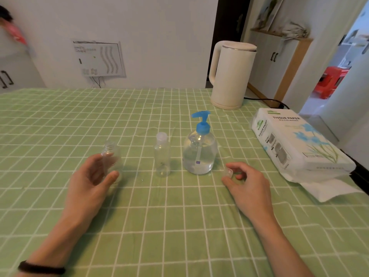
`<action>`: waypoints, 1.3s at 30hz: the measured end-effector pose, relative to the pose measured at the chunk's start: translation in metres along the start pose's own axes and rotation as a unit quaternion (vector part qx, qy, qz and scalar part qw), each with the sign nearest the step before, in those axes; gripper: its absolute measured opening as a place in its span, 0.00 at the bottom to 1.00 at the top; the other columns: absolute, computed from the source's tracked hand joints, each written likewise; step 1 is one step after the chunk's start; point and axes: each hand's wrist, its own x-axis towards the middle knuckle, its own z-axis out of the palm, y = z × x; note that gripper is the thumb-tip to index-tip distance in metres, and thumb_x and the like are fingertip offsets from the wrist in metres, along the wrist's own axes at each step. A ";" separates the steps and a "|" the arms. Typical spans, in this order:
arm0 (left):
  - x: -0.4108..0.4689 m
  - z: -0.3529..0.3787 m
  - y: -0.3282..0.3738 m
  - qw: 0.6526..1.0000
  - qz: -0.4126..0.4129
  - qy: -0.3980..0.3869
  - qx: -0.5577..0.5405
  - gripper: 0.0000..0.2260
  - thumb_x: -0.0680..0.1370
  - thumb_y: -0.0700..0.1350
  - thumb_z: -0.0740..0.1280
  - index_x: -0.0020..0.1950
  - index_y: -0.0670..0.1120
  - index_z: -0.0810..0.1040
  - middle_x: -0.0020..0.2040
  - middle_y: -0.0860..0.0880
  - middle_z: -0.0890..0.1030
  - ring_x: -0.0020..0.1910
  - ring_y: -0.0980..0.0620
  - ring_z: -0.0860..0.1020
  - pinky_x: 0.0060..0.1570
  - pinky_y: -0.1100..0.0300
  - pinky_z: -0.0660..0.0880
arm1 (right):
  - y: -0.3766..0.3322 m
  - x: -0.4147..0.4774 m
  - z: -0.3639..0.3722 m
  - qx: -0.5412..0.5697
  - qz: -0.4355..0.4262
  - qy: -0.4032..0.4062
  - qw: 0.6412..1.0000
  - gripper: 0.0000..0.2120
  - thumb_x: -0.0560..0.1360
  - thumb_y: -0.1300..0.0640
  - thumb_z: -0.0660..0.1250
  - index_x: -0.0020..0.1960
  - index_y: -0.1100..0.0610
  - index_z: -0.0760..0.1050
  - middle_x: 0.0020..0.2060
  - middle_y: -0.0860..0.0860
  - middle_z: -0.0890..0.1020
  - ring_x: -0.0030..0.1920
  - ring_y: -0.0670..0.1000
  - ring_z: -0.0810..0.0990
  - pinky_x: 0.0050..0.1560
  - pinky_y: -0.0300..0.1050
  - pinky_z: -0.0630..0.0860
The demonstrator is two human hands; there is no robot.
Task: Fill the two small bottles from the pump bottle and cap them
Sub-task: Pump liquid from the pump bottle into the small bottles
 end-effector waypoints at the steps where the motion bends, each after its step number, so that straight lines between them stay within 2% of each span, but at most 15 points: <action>1: 0.001 0.000 -0.001 1.000 -0.006 0.008 0.009 0.23 0.79 0.32 0.70 0.71 0.51 0.77 0.65 0.54 0.84 0.65 0.58 0.82 0.71 0.48 0.74 | 0.000 0.000 0.000 -0.001 0.002 0.004 1.000 0.16 0.74 0.58 0.80 0.59 0.46 0.84 0.47 0.39 0.85 0.48 0.41 0.80 0.48 0.44 0.75; 9: 0.002 0.000 0.002 0.998 -0.050 0.033 0.019 0.25 0.80 0.33 0.70 0.74 0.50 0.73 0.68 0.50 0.81 0.68 0.54 0.80 0.73 0.44 0.73 | -0.003 0.002 0.001 -0.010 0.019 0.023 1.000 0.18 0.73 0.59 0.79 0.61 0.48 0.84 0.48 0.42 0.85 0.46 0.44 0.81 0.49 0.48 0.79; 12: -0.001 0.001 0.010 0.997 -0.057 0.031 0.029 0.32 0.77 0.36 0.75 0.78 0.49 0.68 0.72 0.50 0.77 0.66 0.58 0.79 0.73 0.49 0.72 | -0.001 0.001 -0.001 -0.013 0.021 0.015 1.000 0.20 0.73 0.57 0.80 0.63 0.46 0.83 0.48 0.46 0.85 0.47 0.46 0.82 0.46 0.47 0.77; 14: -0.007 0.002 0.018 0.997 -0.058 0.047 0.033 0.38 0.74 0.42 0.78 0.80 0.50 0.64 0.75 0.49 0.74 0.70 0.54 0.76 0.75 0.51 0.69 | -0.002 0.001 -0.002 -0.007 0.022 0.009 1.000 0.22 0.72 0.56 0.81 0.64 0.46 0.82 0.48 0.46 0.84 0.47 0.45 0.81 0.44 0.46 0.76; 16: -0.016 0.003 0.031 0.993 -0.014 0.106 0.055 0.37 0.74 0.46 0.77 0.79 0.49 0.64 0.76 0.49 0.71 0.74 0.51 0.72 0.78 0.51 0.65 | -0.006 0.000 -0.004 0.009 0.028 0.009 1.000 0.23 0.71 0.54 0.82 0.65 0.46 0.82 0.47 0.47 0.83 0.47 0.45 0.80 0.42 0.43 0.74; 19: -0.030 0.008 0.055 0.958 0.179 0.198 0.103 0.26 0.78 0.43 0.75 0.73 0.51 0.67 0.68 0.54 0.74 0.69 0.55 0.74 0.73 0.57 0.71 | -0.022 -0.006 -0.008 0.056 -0.027 0.074 0.995 0.15 0.74 0.53 0.79 0.59 0.45 0.82 0.46 0.43 0.81 0.44 0.43 0.77 0.44 0.47 0.77; 21: -0.033 0.022 0.069 0.953 0.256 0.136 0.093 0.23 0.77 0.46 0.71 0.70 0.53 0.68 0.64 0.60 0.75 0.66 0.59 0.76 0.66 0.65 0.74 | -0.045 -0.013 -0.007 0.112 -0.116 0.115 0.980 0.07 0.77 0.53 0.75 0.54 0.47 0.83 0.43 0.41 0.81 0.41 0.46 0.76 0.41 0.44 0.76; 23: -0.031 0.042 0.073 0.965 0.242 0.042 0.091 0.24 0.77 0.49 0.71 0.71 0.54 0.68 0.68 0.62 0.74 0.68 0.57 0.76 0.64 0.67 0.75 | -0.072 -0.017 0.000 0.140 -0.193 0.087 0.967 0.03 0.78 0.52 0.73 0.52 0.48 0.83 0.43 0.42 0.82 0.38 0.49 0.77 0.37 0.38 0.73; 25: -0.026 0.063 0.066 0.976 0.188 -0.023 0.105 0.30 0.77 0.49 0.76 0.74 0.52 0.65 0.71 0.59 0.73 0.71 0.57 0.74 0.67 0.65 0.74 | -0.094 -0.014 0.012 0.134 -0.238 0.027 0.962 0.06 0.79 0.50 0.71 0.55 0.49 0.83 0.46 0.41 0.83 0.36 0.50 0.78 0.36 0.34 0.73; 27: -0.017 0.078 0.055 0.980 0.142 -0.066 0.123 0.35 0.77 0.46 0.78 0.77 0.51 0.62 0.73 0.56 0.70 0.72 0.61 0.71 0.71 0.64 0.71 | -0.107 -0.009 0.026 0.108 -0.248 -0.023 0.962 0.12 0.79 0.49 0.72 0.62 0.48 0.81 0.50 0.40 0.81 0.35 0.50 0.77 0.36 0.36 0.75; 29: -0.008 0.085 0.043 0.978 0.125 -0.101 0.136 0.36 0.77 0.47 0.78 0.77 0.52 0.58 0.73 0.56 0.69 0.71 0.68 0.70 0.69 0.71 0.69 | -0.113 -0.005 0.039 0.082 -0.248 -0.052 0.964 0.18 0.79 0.46 0.70 0.68 0.45 0.77 0.52 0.38 0.79 0.34 0.51 0.76 0.37 0.41 0.79; 31: 0.000 0.087 0.035 0.976 0.114 -0.124 0.136 0.34 0.79 0.50 0.76 0.76 0.53 0.58 0.72 0.56 0.73 0.67 0.73 0.72 0.64 0.75 0.70 | -0.112 -0.003 0.049 0.063 -0.250 -0.071 0.964 0.21 0.80 0.43 0.68 0.72 0.42 0.73 0.54 0.37 0.78 0.34 0.50 0.76 0.38 0.42 0.80; 35: 0.005 0.087 0.028 0.977 0.118 -0.114 0.133 0.27 0.81 0.46 0.74 0.74 0.50 0.63 0.66 0.54 0.82 0.66 0.62 0.80 0.67 0.52 0.79 | -0.102 -0.001 0.055 0.081 -0.237 -0.093 0.964 0.21 0.81 0.43 0.69 0.73 0.41 0.73 0.53 0.38 0.77 0.34 0.52 0.76 0.36 0.41 0.79; 37: 0.004 0.083 0.028 0.976 0.133 -0.106 0.135 0.26 0.79 0.44 0.75 0.73 0.50 0.68 0.63 0.55 0.83 0.65 0.61 0.80 0.67 0.51 0.78 | -0.099 -0.001 0.051 0.098 -0.229 -0.091 0.964 0.19 0.81 0.43 0.69 0.70 0.43 0.76 0.51 0.41 0.78 0.33 0.52 0.76 0.35 0.40 0.77; 39: 0.003 0.077 0.029 0.973 0.160 -0.103 0.133 0.25 0.78 0.44 0.77 0.72 0.52 0.73 0.62 0.58 0.83 0.64 0.59 0.80 0.67 0.57 0.77 | -0.098 -0.003 0.045 0.123 -0.228 -0.087 0.962 0.13 0.81 0.43 0.69 0.63 0.46 0.81 0.46 0.44 0.80 0.31 0.52 0.74 0.32 0.39 0.74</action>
